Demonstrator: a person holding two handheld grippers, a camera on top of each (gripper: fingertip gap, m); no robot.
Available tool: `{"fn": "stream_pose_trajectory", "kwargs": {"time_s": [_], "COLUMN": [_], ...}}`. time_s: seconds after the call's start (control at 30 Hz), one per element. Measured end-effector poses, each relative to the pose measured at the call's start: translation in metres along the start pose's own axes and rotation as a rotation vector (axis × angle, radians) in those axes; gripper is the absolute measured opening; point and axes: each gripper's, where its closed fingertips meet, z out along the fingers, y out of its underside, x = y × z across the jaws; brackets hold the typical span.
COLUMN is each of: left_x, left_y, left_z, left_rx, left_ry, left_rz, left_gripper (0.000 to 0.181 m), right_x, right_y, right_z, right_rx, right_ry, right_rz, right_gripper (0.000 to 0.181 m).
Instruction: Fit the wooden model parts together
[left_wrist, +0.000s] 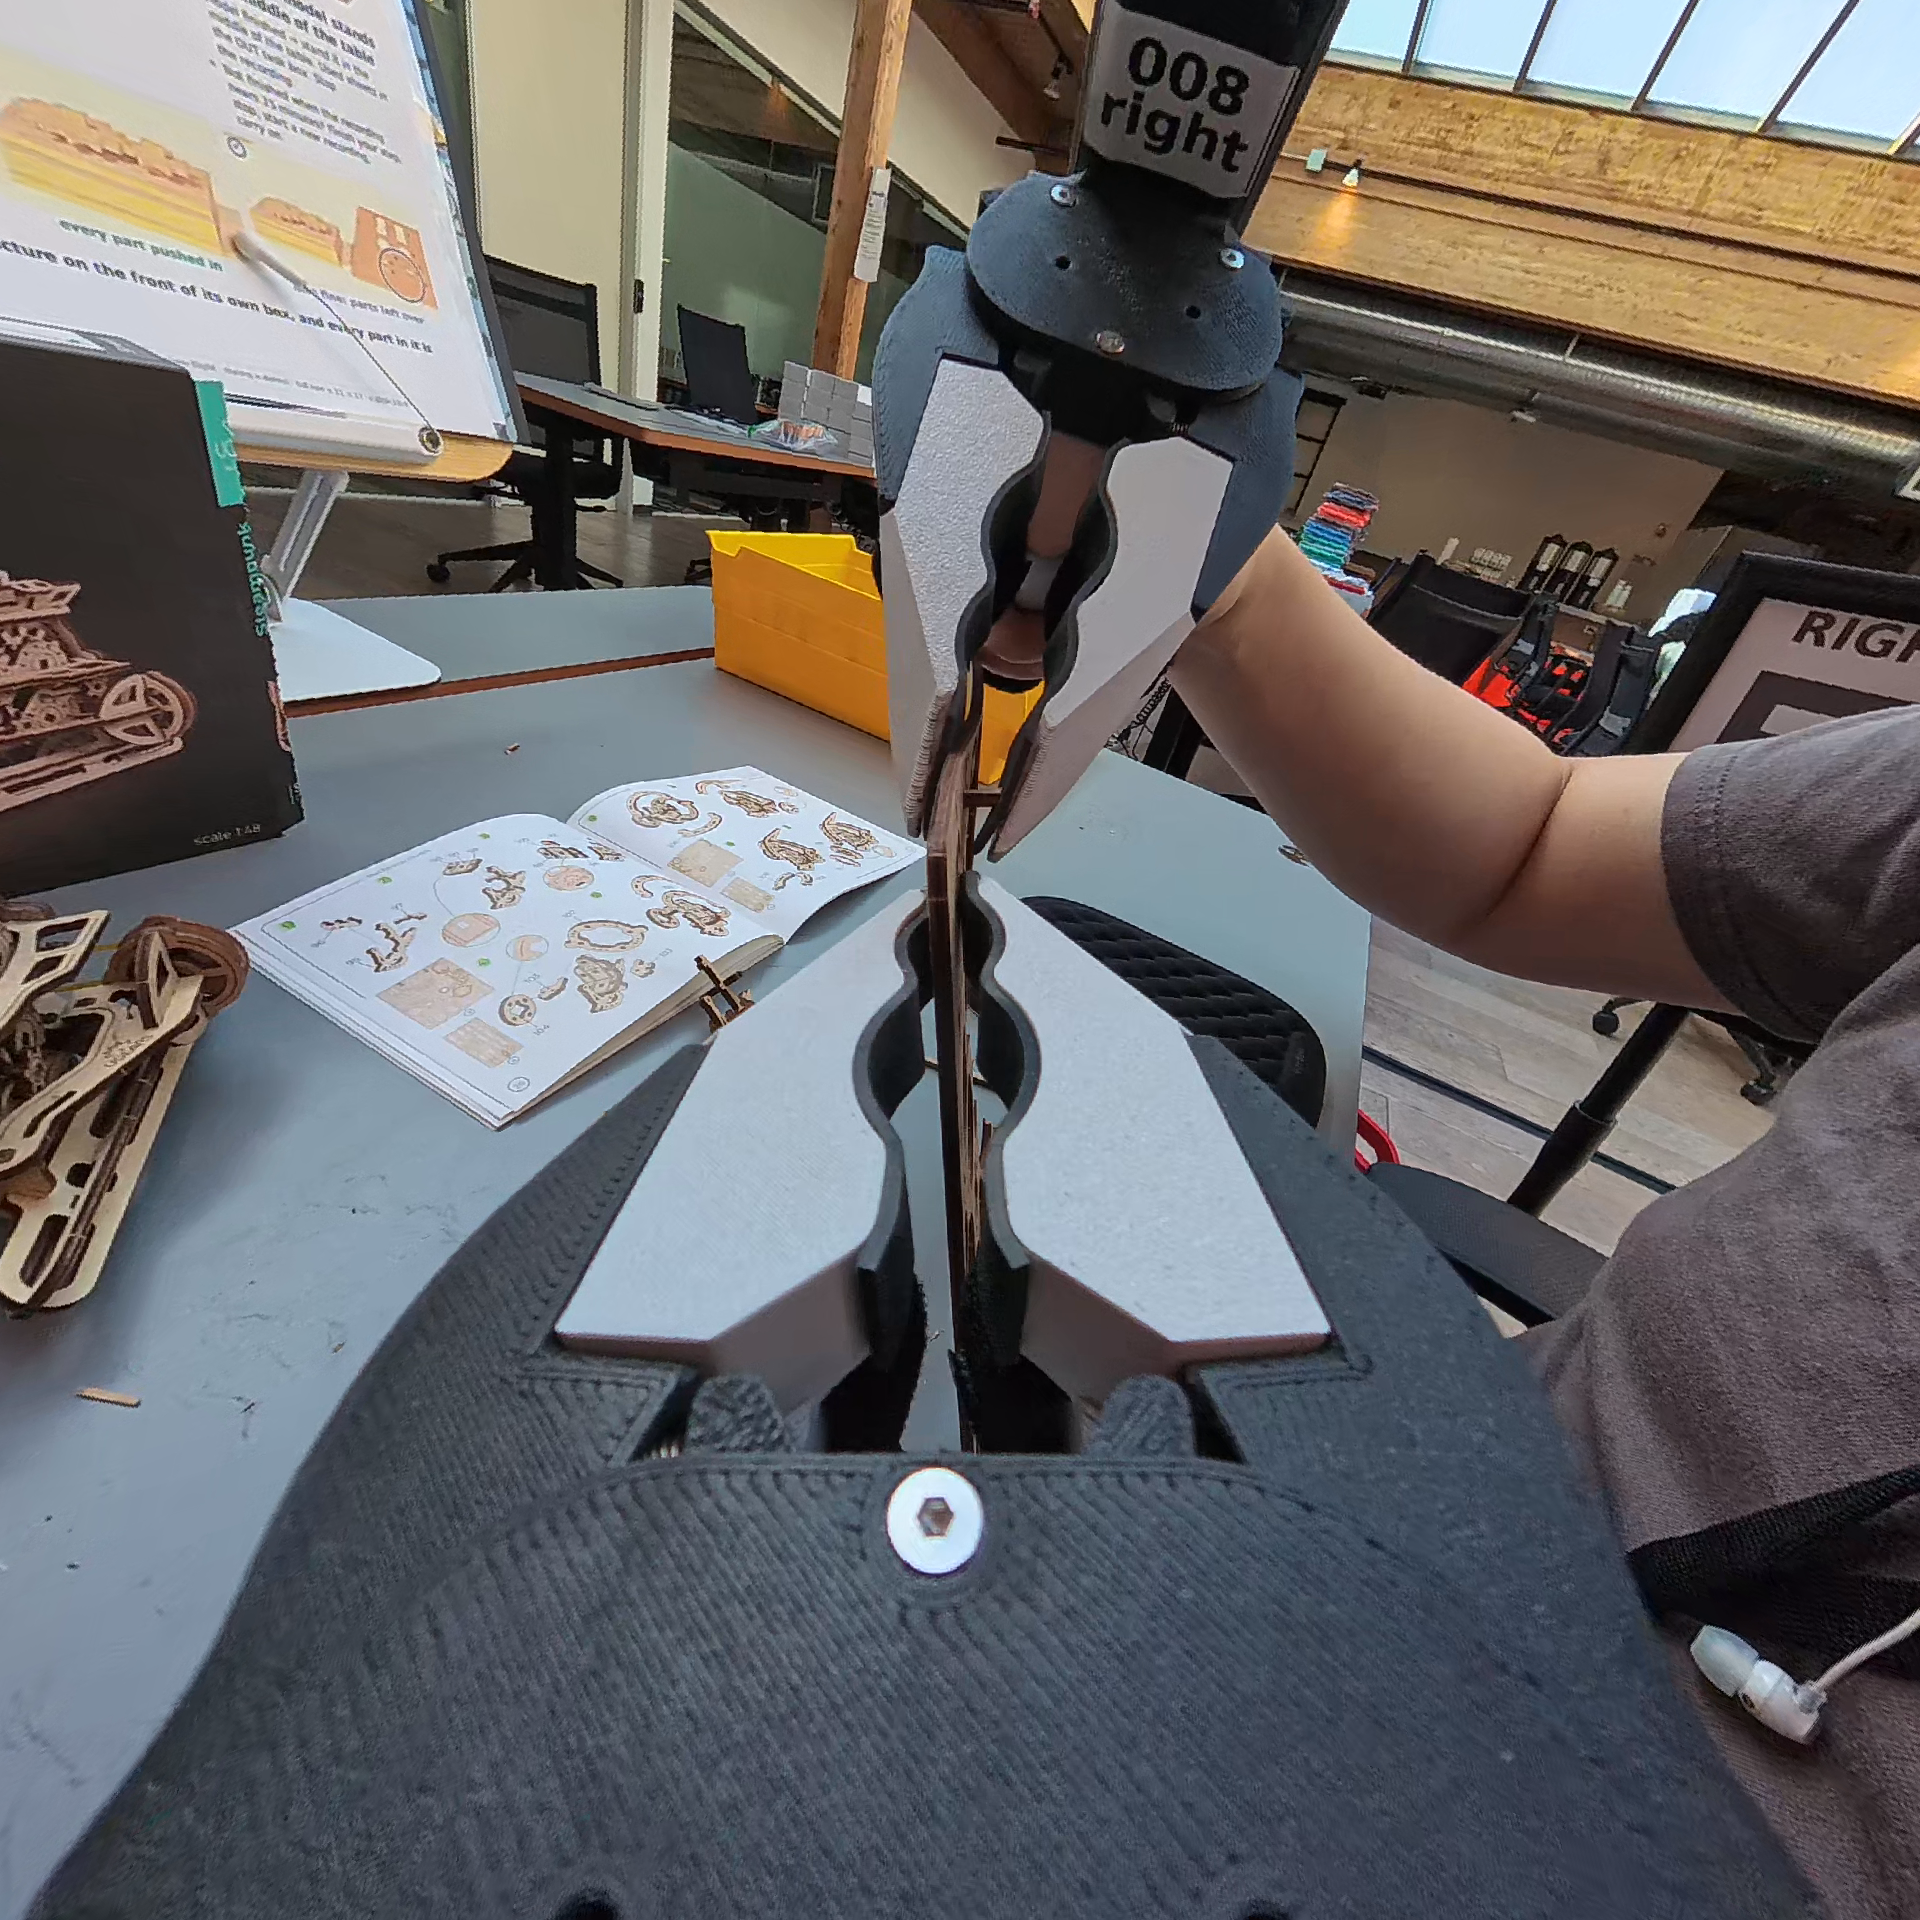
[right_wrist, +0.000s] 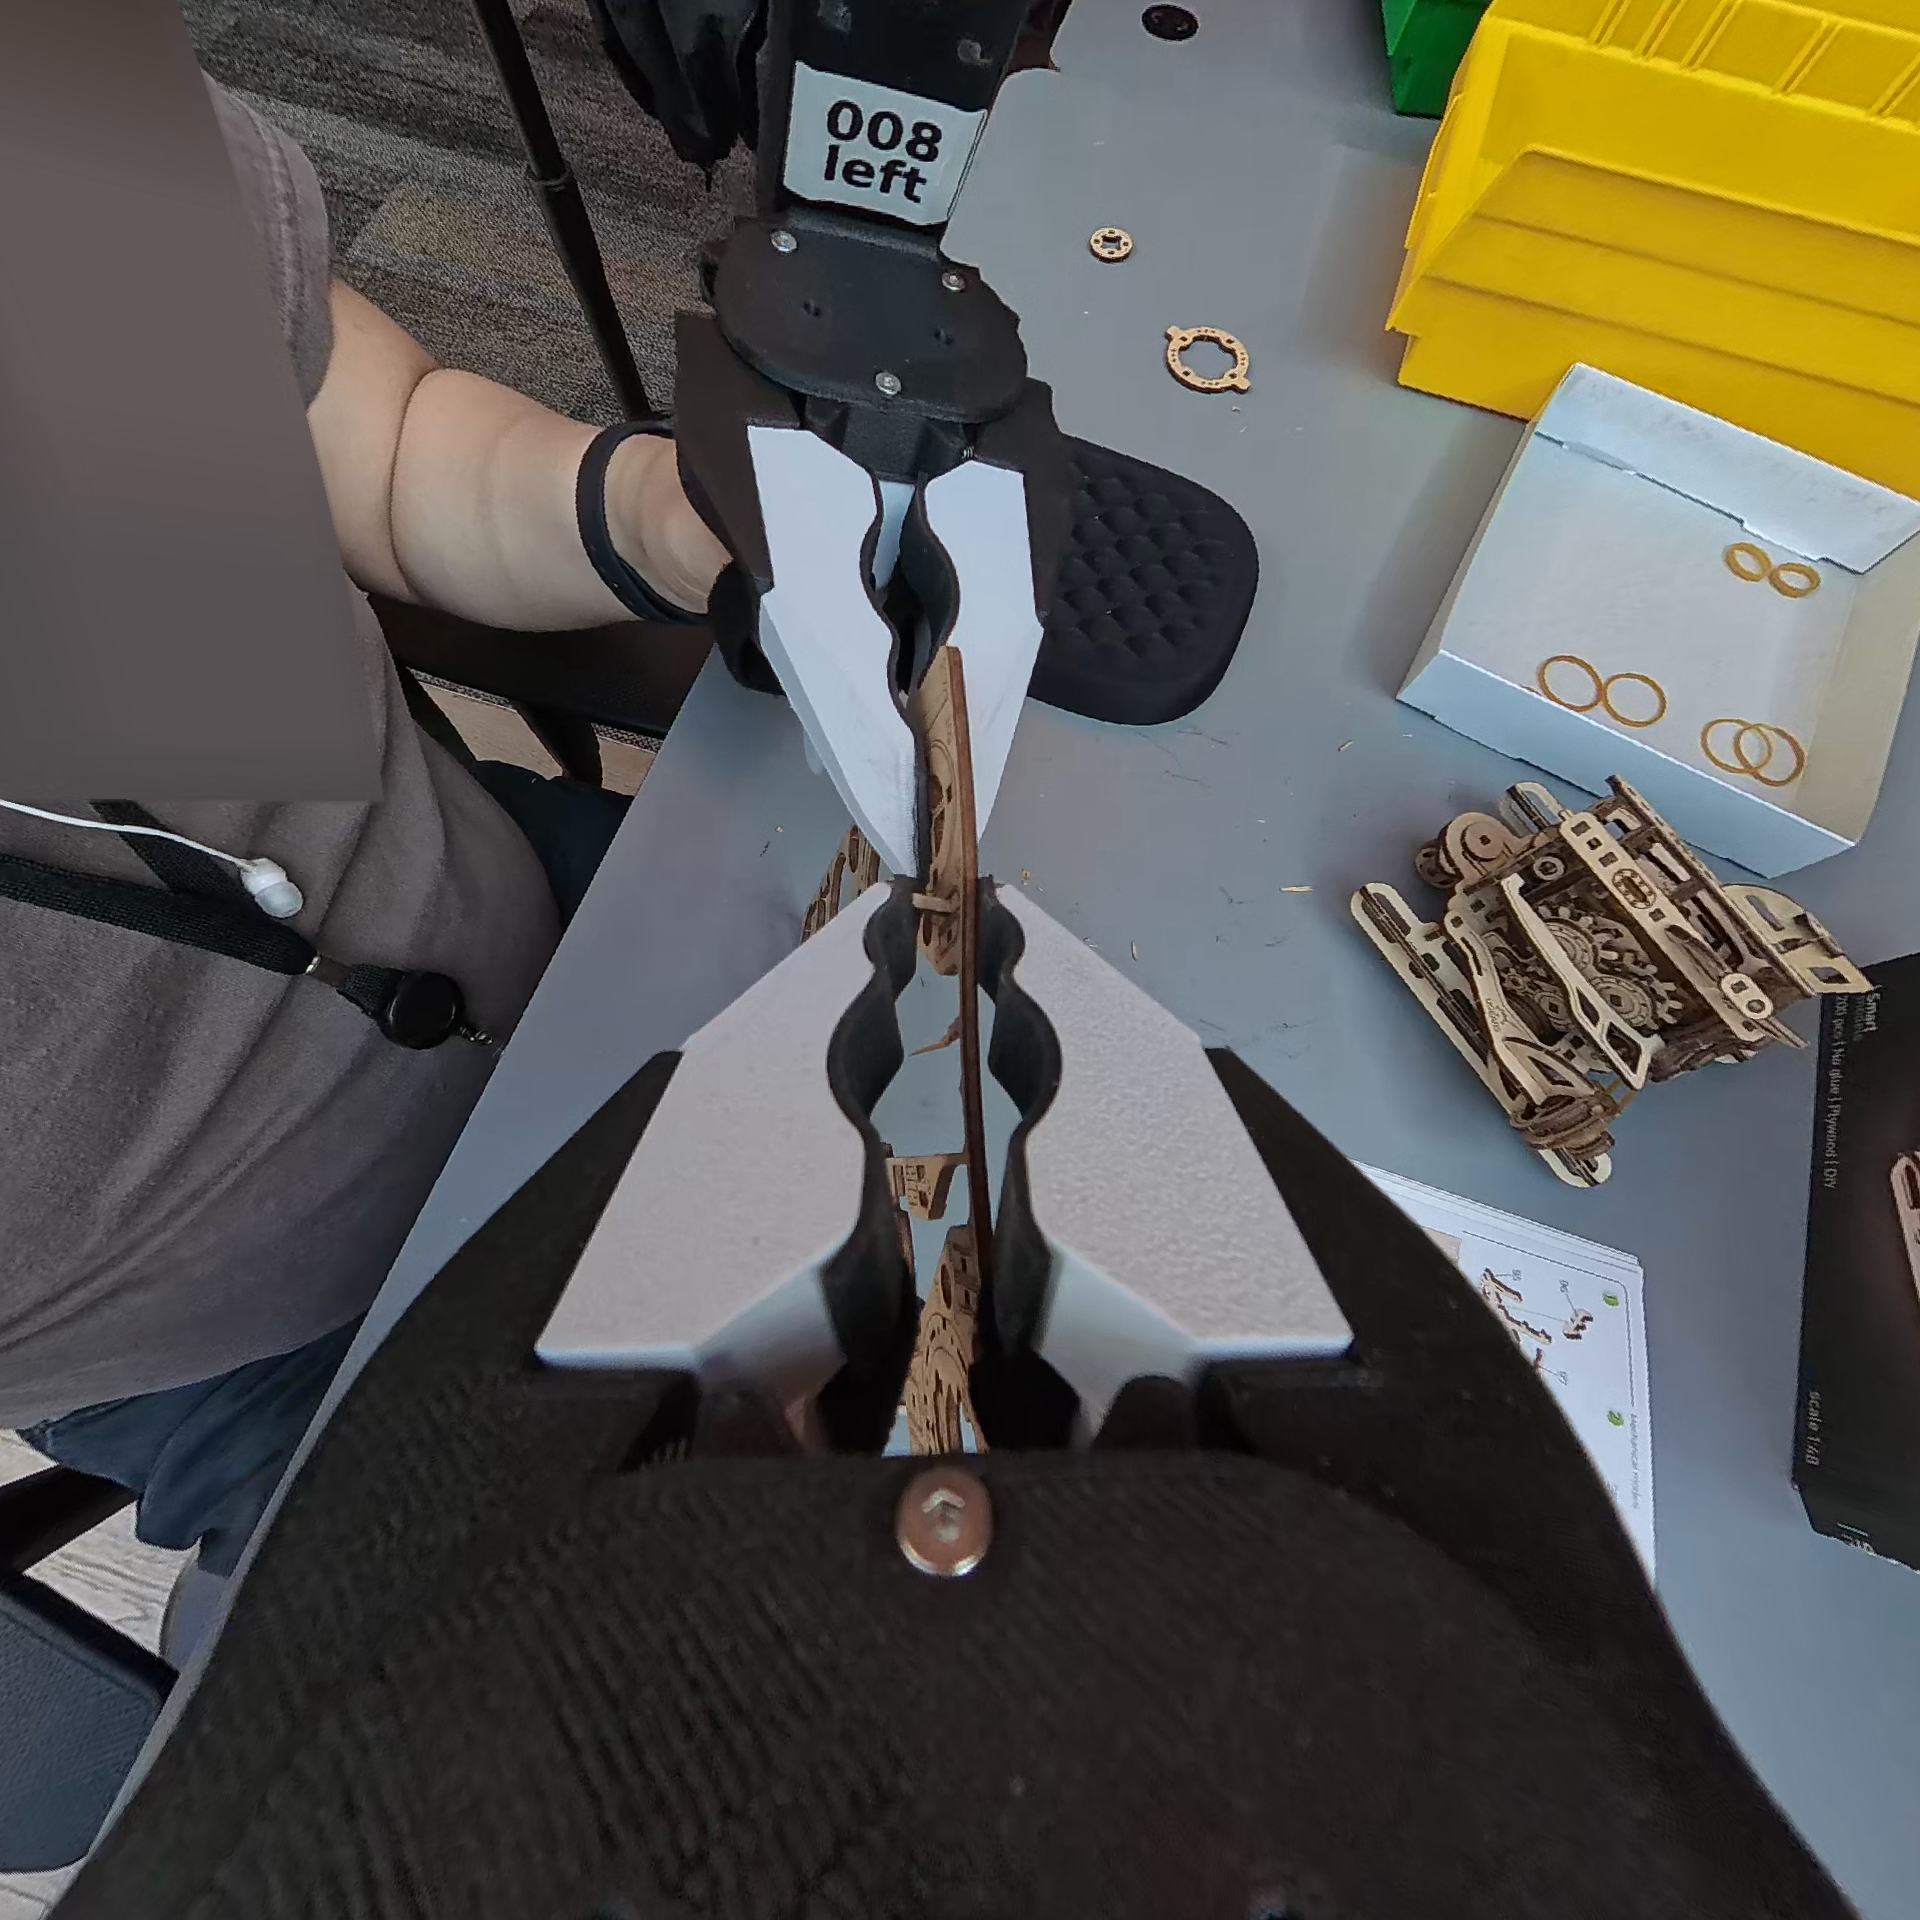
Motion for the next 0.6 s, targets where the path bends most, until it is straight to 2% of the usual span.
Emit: {"fn": "stream_pose_trajectory", "kwargs": {"time_s": [0.2, 0.27, 0.3, 0.43, 0.53, 0.6], "left_x": [-0.003, -0.011, -0.013, -0.023, -0.025, -0.025], "left_y": [-0.003, -0.001, 0.001, 0.003, 0.004, 0.005], "left_z": [-0.001, -0.003, -0.004, -0.009, -0.009, -0.008], "left_rx": [0.033, 0.039, 0.039, 0.052, 0.053, 0.054], "left_ry": [0.009, -0.010, -0.009, -0.053, -0.078, -0.074], "left_rz": [-0.028, -0.066, -0.086, -0.127, -0.129, -0.148], "left_gripper": [0.000, 0.000, 0.000, 0.000, 0.000, 0.000], "right_x": [0.005, 0.010, 0.010, 0.018, 0.008, 0.009], "right_y": [-0.002, -0.007, -0.012, -0.015, -0.021, -0.013], "right_z": [-0.002, -0.009, -0.014, -0.027, -0.023, -0.014], "right_rx": [0.026, 0.064, 0.104, 0.136, 0.165, 0.105], "right_ry": [0.013, 0.087, 0.115, 0.359, 0.521, 0.619], "right_rz": [0.046, -0.001, -0.027, -0.110, -0.258, -0.315], "right_gripper": [0.015, 0.035, 0.034, 0.024, 0.019, 0.018]}}
